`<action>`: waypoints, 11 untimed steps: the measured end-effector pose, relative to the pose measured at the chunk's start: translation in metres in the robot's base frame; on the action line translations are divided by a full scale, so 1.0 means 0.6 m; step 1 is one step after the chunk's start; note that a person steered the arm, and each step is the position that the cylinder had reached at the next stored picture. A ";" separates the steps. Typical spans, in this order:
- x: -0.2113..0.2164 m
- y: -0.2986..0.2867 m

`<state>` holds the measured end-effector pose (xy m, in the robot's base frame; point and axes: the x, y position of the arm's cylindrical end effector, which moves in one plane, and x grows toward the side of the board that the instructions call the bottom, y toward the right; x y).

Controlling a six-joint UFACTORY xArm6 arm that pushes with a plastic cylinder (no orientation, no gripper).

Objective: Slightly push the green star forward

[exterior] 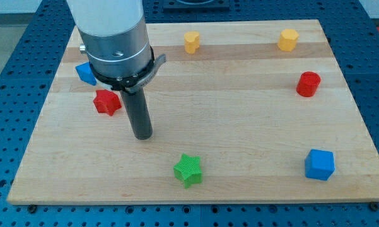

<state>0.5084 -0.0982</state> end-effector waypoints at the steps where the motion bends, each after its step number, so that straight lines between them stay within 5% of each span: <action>1: 0.094 -0.012; 2: 0.180 -0.018; 6: 0.174 0.079; 9: -0.091 0.255; 11: -0.090 0.210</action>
